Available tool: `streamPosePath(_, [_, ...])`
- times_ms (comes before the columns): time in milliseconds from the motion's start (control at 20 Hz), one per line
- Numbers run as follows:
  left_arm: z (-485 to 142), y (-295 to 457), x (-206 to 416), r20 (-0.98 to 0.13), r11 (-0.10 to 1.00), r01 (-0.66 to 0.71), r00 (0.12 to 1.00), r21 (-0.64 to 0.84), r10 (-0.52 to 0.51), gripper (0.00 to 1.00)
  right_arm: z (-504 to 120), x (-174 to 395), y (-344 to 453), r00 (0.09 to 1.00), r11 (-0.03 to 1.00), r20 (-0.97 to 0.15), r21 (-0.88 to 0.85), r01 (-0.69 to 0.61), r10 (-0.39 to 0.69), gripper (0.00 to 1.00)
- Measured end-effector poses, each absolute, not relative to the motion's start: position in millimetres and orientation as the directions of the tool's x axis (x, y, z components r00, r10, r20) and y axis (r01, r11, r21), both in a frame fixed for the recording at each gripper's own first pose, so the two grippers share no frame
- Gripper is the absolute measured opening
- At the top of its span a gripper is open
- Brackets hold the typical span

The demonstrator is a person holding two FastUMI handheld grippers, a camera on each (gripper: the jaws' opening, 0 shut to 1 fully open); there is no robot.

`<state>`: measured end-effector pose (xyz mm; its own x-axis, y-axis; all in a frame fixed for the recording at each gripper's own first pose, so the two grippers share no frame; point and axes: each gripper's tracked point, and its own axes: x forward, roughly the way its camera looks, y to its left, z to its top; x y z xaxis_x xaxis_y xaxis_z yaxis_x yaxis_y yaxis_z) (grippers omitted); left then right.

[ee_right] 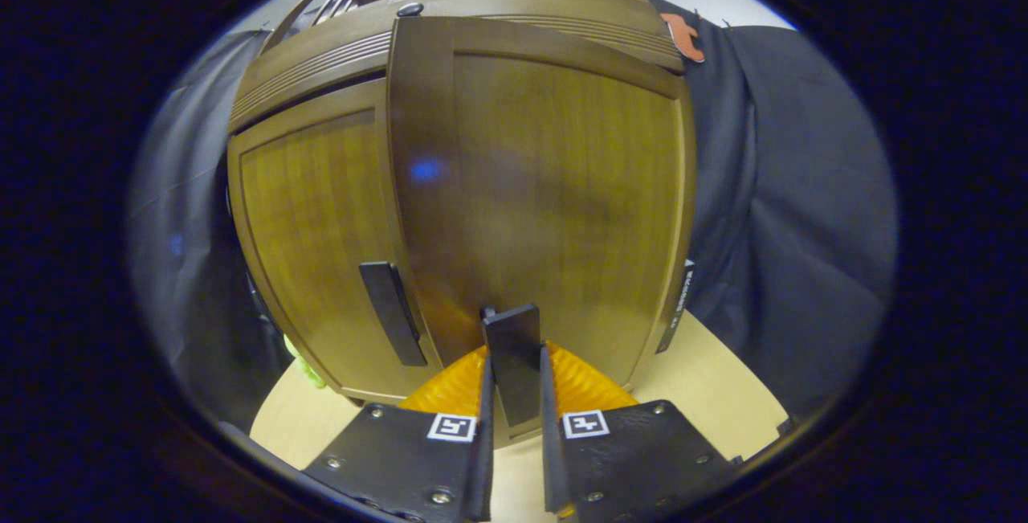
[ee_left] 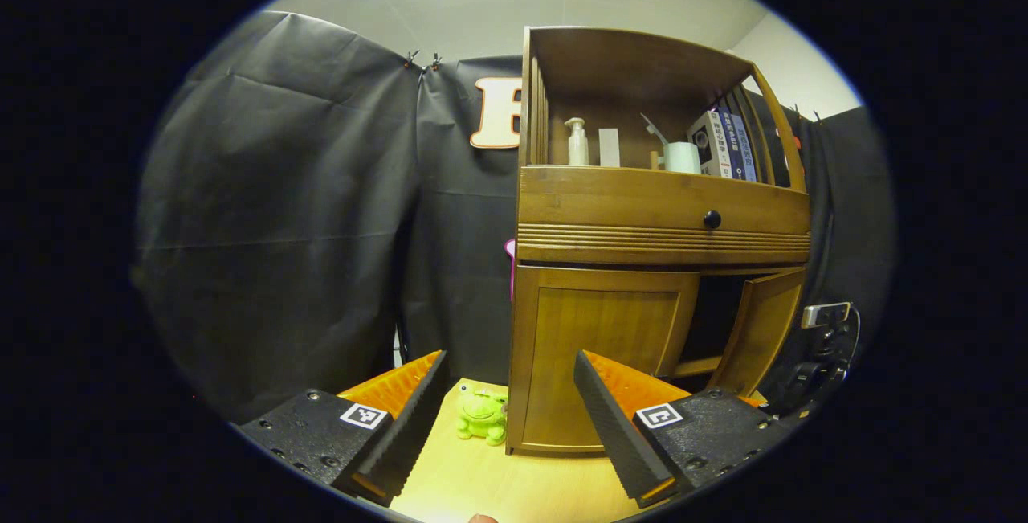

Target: Open the right door of the double-door shoe cabinet with the right hand, and open the left door with the left hand.

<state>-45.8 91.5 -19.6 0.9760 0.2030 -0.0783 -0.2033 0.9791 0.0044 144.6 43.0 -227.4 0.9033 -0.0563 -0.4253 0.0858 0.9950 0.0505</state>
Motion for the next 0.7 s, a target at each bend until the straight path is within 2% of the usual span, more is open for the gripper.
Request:
streamPosePath(100, [-22, 84, -41, -0.085, 0.983, -0.182, 0.98, -0.001, 0.181, 0.97, -227, 145, 43, 0.902, 0.993, -0.427, 0.061, 0.099, -0.064, 0.25])
streamPosePath(150, [-24, 80, -39, -0.088, 0.985, -0.17, 0.982, -0.007, 0.168, 0.94, -226, 148, 42, 0.9, 0.993, -0.431, 0.07, 0.097, -0.058, 0.25])
streamPosePath(200, [-25, 74, -36, -0.092, 0.988, -0.156, 0.984, -0.013, 0.154, 0.94, -225, 145, 40, 0.9, 0.992, -0.43, 0.076, 0.105, -0.063, 0.16])
streamPosePath(250, [-28, 68, -34, -0.095, 0.99, -0.141, 0.986, -0.015, 0.139, 0.97, -224, 145, 40, 0.897, 0.992, -0.438, 0.076, 0.104, -0.06, 0.16])
streamPosePath(300, [-30, 63, -31, -0.1, 0.992, -0.127, 0.987, -0.016, 0.125, 0.94, -222, 143, 39, 0.896, 0.992, -0.439, 0.074, 0.106, -0.063, 0.16])
streamPosePath(400, [-37, 50, -27, -0.115, 0.995, -0.095, 0.989, -0.015, 0.093, 0.99, -218, 141, 37, 0.896, 0.991, -0.436, 0.061, 0.119, -0.081, 0.16])
streamPosePath(700, [-54, 19, -10, -0.132, 1.0, -0.022, 0.991, -0.022, 0.019, 0.97, -203, 137, 21, 0.882, 0.979, -0.449, 0.067, 0.194, -0.144, 0.15])
